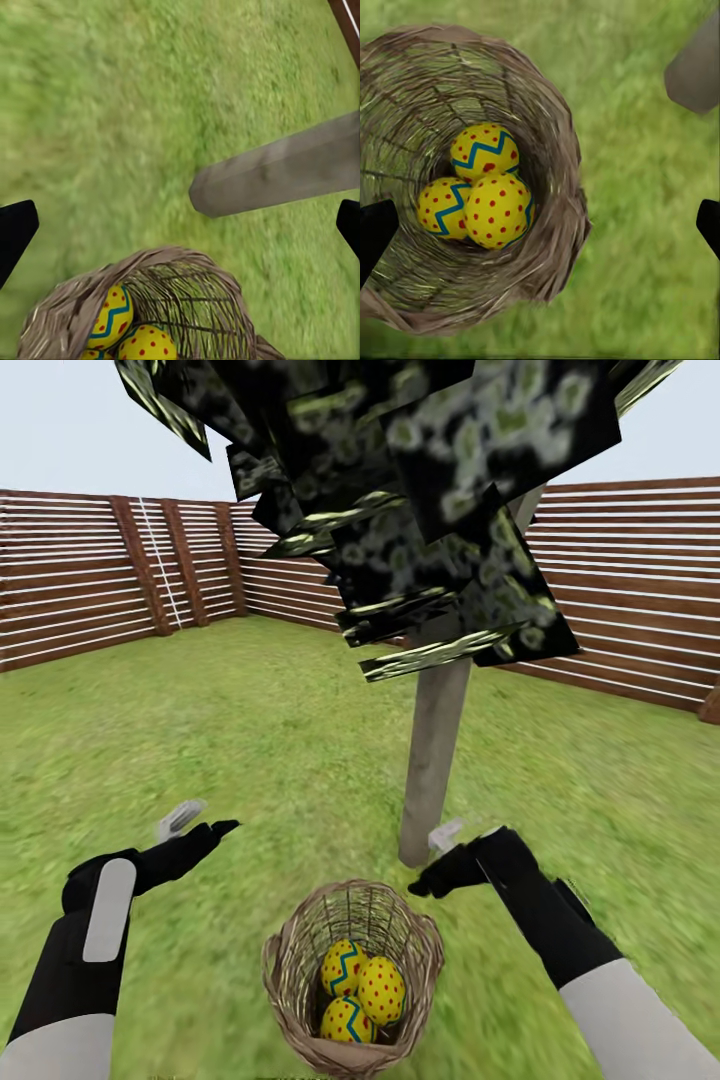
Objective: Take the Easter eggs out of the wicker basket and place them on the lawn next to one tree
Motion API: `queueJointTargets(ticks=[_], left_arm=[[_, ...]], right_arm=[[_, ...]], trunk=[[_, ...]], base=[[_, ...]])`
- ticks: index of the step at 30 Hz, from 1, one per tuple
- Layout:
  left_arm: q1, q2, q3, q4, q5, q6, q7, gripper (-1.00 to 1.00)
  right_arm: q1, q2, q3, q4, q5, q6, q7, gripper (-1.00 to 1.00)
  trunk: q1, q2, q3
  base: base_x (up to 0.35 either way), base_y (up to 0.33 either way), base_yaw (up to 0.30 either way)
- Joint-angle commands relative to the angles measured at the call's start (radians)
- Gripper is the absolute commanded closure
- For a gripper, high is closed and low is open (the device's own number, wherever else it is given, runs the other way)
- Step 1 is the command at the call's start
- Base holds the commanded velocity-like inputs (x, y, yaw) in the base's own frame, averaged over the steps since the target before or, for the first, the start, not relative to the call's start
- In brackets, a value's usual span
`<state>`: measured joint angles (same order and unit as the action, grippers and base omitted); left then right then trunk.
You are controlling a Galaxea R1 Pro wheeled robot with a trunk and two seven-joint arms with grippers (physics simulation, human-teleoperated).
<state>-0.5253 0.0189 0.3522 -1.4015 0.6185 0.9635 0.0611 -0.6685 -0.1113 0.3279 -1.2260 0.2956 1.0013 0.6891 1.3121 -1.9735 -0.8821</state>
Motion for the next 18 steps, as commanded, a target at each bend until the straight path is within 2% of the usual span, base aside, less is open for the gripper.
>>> queueJointTargets(ticks=[1,3,4,6,8,9,11,18], left_arm=[[-0.001,0.000,0.001,0.000,0.009,0.005,0.006,-1.00],[-0.001,0.001,0.002,-0.001,0.009,0.005,0.007,-1.00],[-0.001,0.001,0.002,-0.001,0.009,0.004,0.007,-1.00],[-0.001,0.001,0.002,-0.001,0.009,0.004,0.008,-1.00],[-0.001,0.001,0.002,-0.001,0.009,0.004,0.008,-1.00],[-0.001,0.001,0.002,-0.001,0.009,0.004,0.008,-1.00],[-0.001,0.001,0.002,-0.001,0.009,0.004,0.008,-1.00],[-0.001,0.001,0.002,-0.001,0.009,0.004,0.008,-1.00]], right_arm=[[0.000,0.004,0.020,0.012,0.012,0.002,0.000,-1.00],[0.000,0.020,0.046,0.059,0.012,0.001,-0.033,-1.00],[0.000,0.044,0.059,0.119,0.013,-0.002,-0.082,-1.00],[0.000,0.077,0.065,0.176,0.014,-0.004,-0.142,-1.00],[0.000,0.130,0.067,0.244,0.014,-0.007,-0.249,-1.00],[0.000,0.142,0.067,0.265,0.013,-0.008,-0.280,-1.00],[0.000,0.156,0.067,0.302,0.012,-0.016,-0.321,-1.00],[0.000,0.161,0.067,0.367,0.005,-0.051,-0.331,-1.00]], trunk=[[0.000,0.000,-0.001],[0.000,0.000,-0.003],[0.000,0.000,-0.003],[0.000,0.000,-0.005],[0.000,0.000,-0.006],[0.000,0.000,-0.007],[0.000,0.000,-0.007],[0.000,0.000,-0.007]], base=[[0.000,0.000,0.267],[0.000,0.000,0.276],[0.000,0.000,0.278],[0.000,0.000,0.277],[0.000,0.000,0.248],[0.000,0.000,0.142],[0.000,0.000,0.064],[0.000,0.000,0.008]])
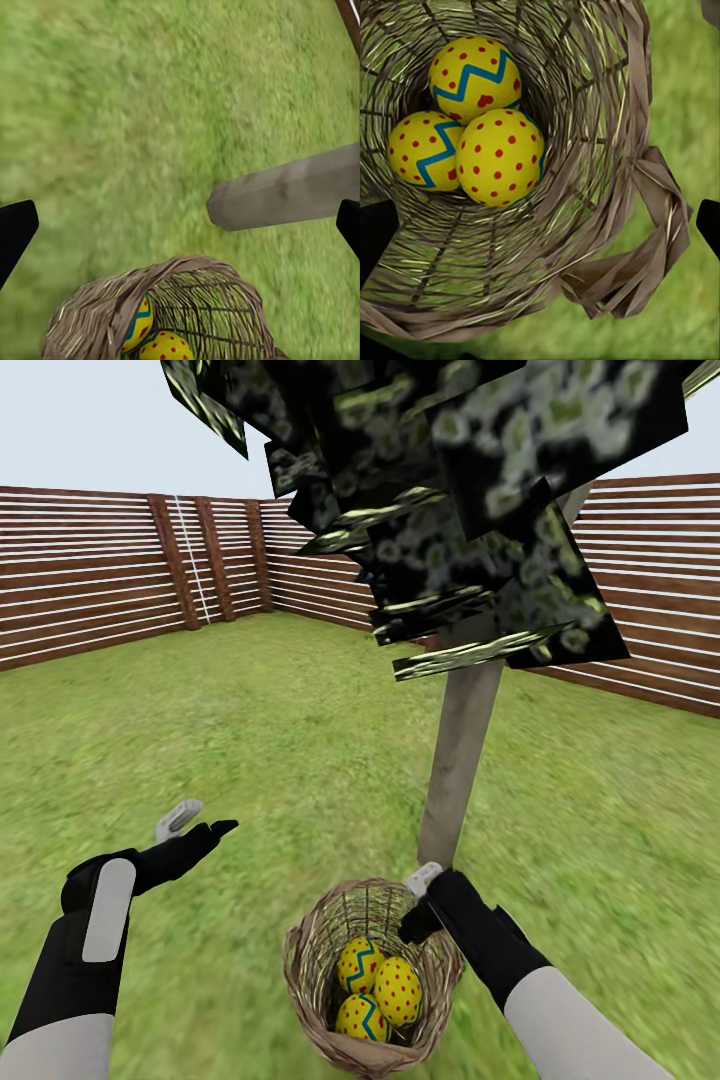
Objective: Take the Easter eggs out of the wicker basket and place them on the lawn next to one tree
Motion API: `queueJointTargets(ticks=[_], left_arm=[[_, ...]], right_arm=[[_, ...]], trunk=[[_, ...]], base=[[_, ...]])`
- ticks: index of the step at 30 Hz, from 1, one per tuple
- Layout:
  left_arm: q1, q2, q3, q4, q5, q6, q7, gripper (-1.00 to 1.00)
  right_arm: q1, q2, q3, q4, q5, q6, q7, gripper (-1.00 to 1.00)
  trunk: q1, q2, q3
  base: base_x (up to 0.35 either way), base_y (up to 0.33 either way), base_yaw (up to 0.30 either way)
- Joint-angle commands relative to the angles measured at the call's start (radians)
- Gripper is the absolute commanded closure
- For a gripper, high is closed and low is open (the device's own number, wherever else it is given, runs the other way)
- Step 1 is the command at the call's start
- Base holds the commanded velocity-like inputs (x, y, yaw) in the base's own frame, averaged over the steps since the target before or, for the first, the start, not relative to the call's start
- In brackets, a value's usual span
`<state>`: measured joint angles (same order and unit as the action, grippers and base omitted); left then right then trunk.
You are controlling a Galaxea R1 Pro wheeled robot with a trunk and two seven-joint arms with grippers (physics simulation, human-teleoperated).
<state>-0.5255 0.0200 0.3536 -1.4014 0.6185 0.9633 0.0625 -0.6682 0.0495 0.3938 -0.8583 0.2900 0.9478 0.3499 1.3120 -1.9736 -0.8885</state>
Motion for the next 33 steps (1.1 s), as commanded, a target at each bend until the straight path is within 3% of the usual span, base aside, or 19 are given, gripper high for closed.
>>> queueJointTargets(ticks=[1,11,22,28,29,33], left_arm=[[-0.001,0.000,0.001,-0.001,0.009,0.005,0.007,-1.00],[-0.001,0.000,0.000,-0.001,0.009,0.006,0.007,-1.00],[-0.001,-0.001,-0.002,-0.002,0.013,0.009,0.007,-1.00],[-0.001,0.000,0.001,-0.002,0.069,0.009,0.008,-1.00],[-0.001,0.001,0.002,-0.002,0.090,0.009,0.008,-1.00],[-0.001,0.001,0.002,-0.002,0.103,0.009,0.008,-1.00]], right_arm=[[-0.001,0.000,0.001,0.003,0.010,-0.005,0.008,-1.00],[-0.001,0.008,0.002,0.064,0.011,-0.060,0.010,-1.00],[-0.016,0.035,0.001,0.064,0.009,-0.086,0.014,-1.00],[-0.024,0.048,0.000,0.070,0.009,-0.082,0.014,-1.00],[-0.034,0.058,0.000,0.093,0.009,-0.079,0.014,-1.00],[-0.114,0.075,0.000,0.241,0.007,-0.080,0.011,-1.00]], trunk=[[0.000,0.000,-0.001],[0.000,0.000,-0.001],[0.042,-0.077,-0.035],[0.065,-0.119,-0.054],[0.069,-0.126,-0.057],[0.084,-0.154,-0.070]], base=[[0.000,0.000,0.000],[0.000,0.000,0.000],[0.000,0.000,0.000],[0.000,0.000,0.000],[0.000,0.000,0.000],[0.000,0.000,0.000]])
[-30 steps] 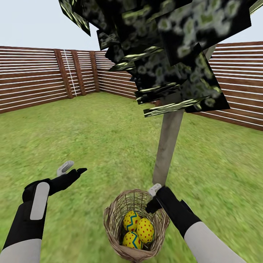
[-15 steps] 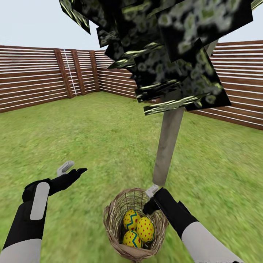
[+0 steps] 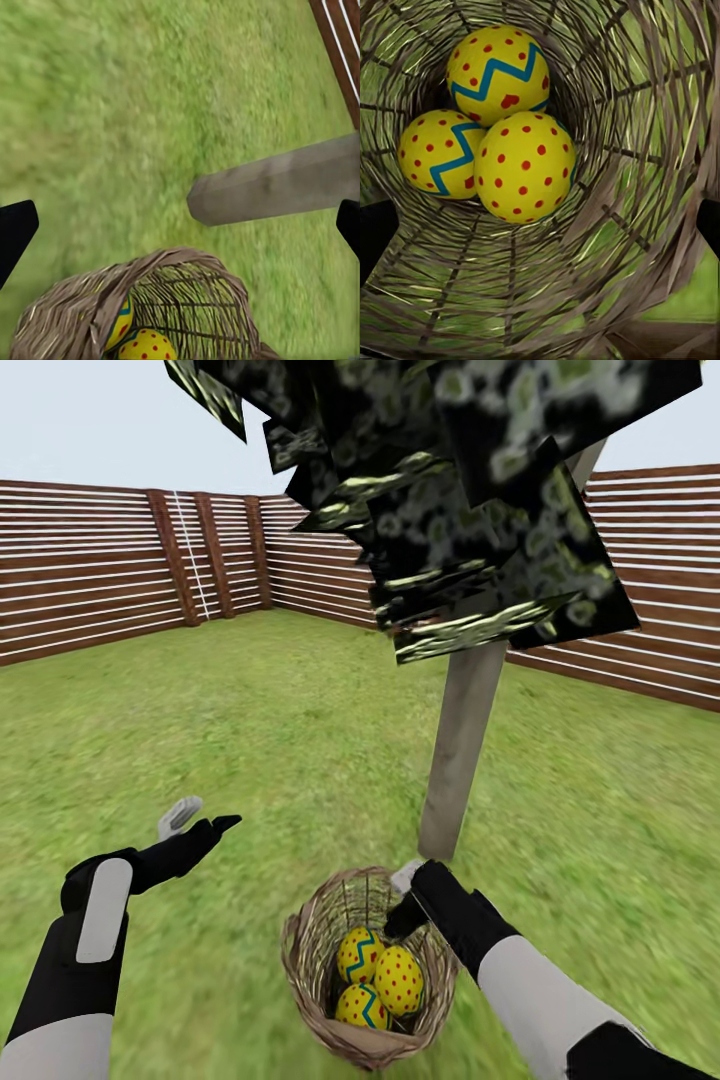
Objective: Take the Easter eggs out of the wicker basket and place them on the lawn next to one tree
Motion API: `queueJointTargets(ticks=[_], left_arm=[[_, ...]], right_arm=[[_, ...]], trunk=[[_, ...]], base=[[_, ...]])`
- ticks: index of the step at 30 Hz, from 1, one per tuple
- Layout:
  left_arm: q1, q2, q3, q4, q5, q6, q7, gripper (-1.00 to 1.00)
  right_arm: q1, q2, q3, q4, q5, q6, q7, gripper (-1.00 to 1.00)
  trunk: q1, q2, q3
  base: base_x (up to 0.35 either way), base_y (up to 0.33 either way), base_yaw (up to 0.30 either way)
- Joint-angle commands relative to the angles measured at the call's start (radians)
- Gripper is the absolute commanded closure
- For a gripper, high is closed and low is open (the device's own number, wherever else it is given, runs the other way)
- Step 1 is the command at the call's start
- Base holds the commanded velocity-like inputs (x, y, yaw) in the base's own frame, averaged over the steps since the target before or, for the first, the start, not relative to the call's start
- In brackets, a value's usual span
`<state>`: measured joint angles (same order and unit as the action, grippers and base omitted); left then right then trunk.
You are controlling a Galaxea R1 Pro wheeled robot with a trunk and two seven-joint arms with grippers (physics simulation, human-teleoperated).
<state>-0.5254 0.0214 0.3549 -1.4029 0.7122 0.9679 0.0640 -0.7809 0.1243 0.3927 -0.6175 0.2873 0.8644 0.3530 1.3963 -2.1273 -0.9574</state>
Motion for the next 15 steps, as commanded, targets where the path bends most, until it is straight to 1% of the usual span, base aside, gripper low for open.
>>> queueJointTargets(ticks=[1,3,5,7,12,15], left_arm=[[-0.001,0.000,0.001,-0.001,0.011,0.005,0.007,-1.00],[-0.001,0.000,0.001,-0.001,0.011,0.005,0.008,-1.00],[-0.001,0.000,0.001,0.000,0.012,0.005,0.008,-1.00],[-0.001,0.000,0.001,0.000,0.012,0.005,0.008,-1.00],[-0.001,0.000,0.001,0.000,0.012,0.005,0.008,-1.00],[-0.001,0.000,0.001,0.000,0.012,0.005,0.008,-1.00]], right_arm=[[-0.034,0.004,0.002,0.063,0.009,-0.001,0.007,-1.00],[-0.058,0.007,0.002,0.109,0.009,-0.003,0.006,-1.00],[-0.071,0.008,0.000,0.126,0.009,-0.005,0.005,-1.00],[-0.084,0.008,-0.001,0.129,0.009,-0.005,0.006,-1.00],[-0.092,0.009,-0.002,0.124,0.009,-0.025,0.004,-1.00],[-0.101,0.009,-0.002,0.105,0.010,-0.032,0.003,-1.00]], trunk=[[0.004,-0.008,-0.004],[0.011,-0.022,-0.010],[0.019,-0.036,-0.017],[0.027,-0.050,-0.023],[0.046,-0.085,-0.039],[0.057,-0.106,-0.048]], base=[[0.000,0.000,0.000],[0.000,0.000,0.000],[0.000,0.000,0.000],[0.000,0.000,0.000],[0.000,0.000,0.000],[0.000,0.000,0.000]])
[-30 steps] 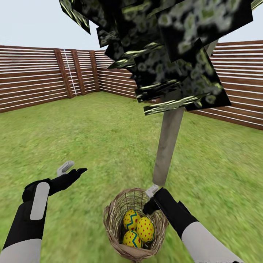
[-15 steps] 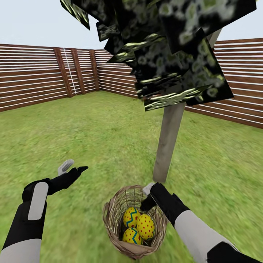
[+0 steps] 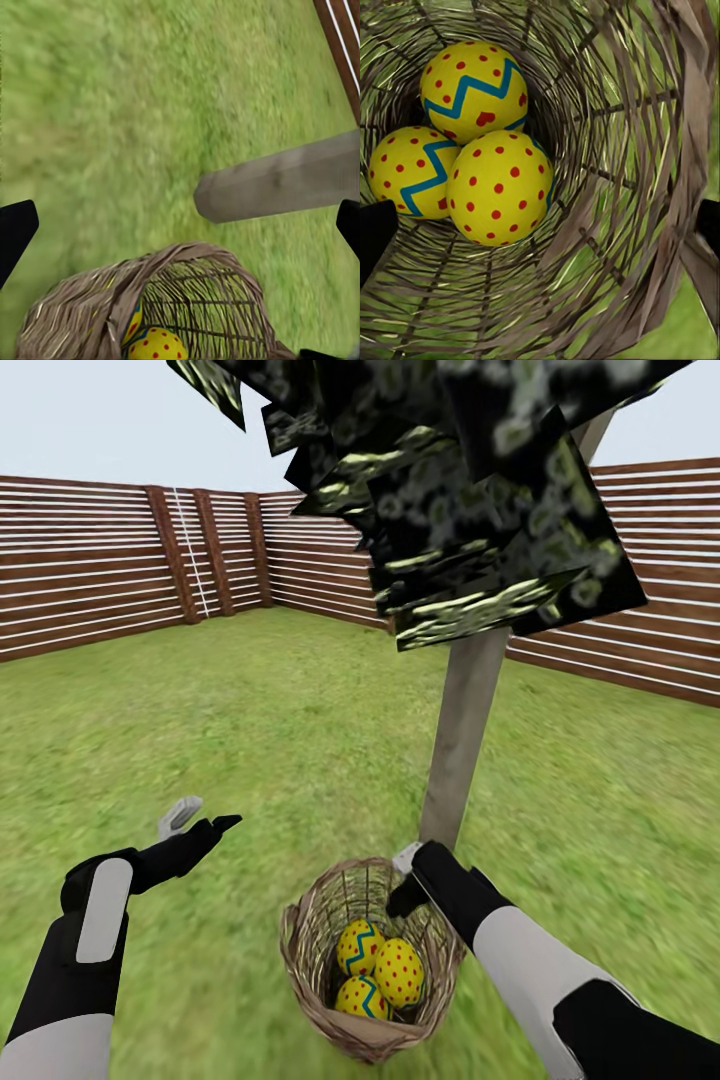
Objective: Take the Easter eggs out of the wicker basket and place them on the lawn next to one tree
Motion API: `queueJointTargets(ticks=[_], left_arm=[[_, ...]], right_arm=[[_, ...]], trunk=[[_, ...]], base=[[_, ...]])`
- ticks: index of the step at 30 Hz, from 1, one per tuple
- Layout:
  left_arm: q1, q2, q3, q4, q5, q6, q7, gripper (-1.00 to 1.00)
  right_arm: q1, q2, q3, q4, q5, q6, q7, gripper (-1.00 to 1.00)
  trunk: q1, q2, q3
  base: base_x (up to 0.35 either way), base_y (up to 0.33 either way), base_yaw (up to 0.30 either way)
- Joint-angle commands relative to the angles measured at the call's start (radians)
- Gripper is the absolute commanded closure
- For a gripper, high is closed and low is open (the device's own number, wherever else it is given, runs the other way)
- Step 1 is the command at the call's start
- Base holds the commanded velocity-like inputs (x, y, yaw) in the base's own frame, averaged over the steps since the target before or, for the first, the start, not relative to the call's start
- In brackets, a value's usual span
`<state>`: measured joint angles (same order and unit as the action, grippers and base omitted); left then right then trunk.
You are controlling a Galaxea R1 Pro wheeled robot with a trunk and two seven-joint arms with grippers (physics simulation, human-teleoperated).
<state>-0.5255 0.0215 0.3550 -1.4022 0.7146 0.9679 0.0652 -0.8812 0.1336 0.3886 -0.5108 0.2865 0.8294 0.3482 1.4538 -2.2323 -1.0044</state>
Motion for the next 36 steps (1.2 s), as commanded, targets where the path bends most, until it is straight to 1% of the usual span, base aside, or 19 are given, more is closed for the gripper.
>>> queueJointTargets(ticks=[1,4,9,13,16,24,36], left_arm=[[-0.001,0.000,0.001,-0.001,0.009,0.005,0.007,-1.00],[-0.001,0.000,0.001,0.000,0.009,0.005,0.007,-1.00],[-0.001,0.000,0.000,0.000,0.009,0.005,0.007,-1.00],[-0.001,0.000,-0.001,0.000,0.010,0.005,0.007,-1.00],[-0.001,0.000,-0.001,0.000,0.010,0.005,0.007,-1.00],[-0.001,0.000,0.001,0.000,0.011,0.005,0.007,-1.00],[-0.001,0.000,0.001,0.000,0.011,0.005,0.007,-1.00]], right_arm=[[-0.002,0.000,0.002,-0.010,0.011,0.003,0.009,-1.00],[-0.003,0.000,0.002,-0.029,0.011,0.003,0.010,-1.00],[-0.015,0.021,0.003,-0.027,0.010,0.009,0.010,-1.00],[-0.045,0.033,0.003,0.019,0.010,0.013,0.007,-1.00],[-0.055,0.041,0.003,0.060,0.010,0.014,0.006,-1.00],[-0.060,0.038,0.003,0.062,0.010,0.014,0.016,-1.00],[-0.064,0.038,0.003,0.048,0.011,0.013,0.012,-1.00]], trunk=[[0.004,-0.008,-0.004],[0.015,-0.029,-0.014],[0.034,-0.064,-0.029],[0.050,-0.092,-0.042],[0.061,-0.113,-0.051],[0.092,-0.169,-0.077],[0.138,-0.253,-0.131]], base=[[0.000,0.000,0.000],[0.000,0.000,0.000],[0.000,0.000,0.000],[0.000,0.000,0.000],[0.000,0.000,0.000],[0.000,0.000,0.004],[0.000,0.000,0.093]])
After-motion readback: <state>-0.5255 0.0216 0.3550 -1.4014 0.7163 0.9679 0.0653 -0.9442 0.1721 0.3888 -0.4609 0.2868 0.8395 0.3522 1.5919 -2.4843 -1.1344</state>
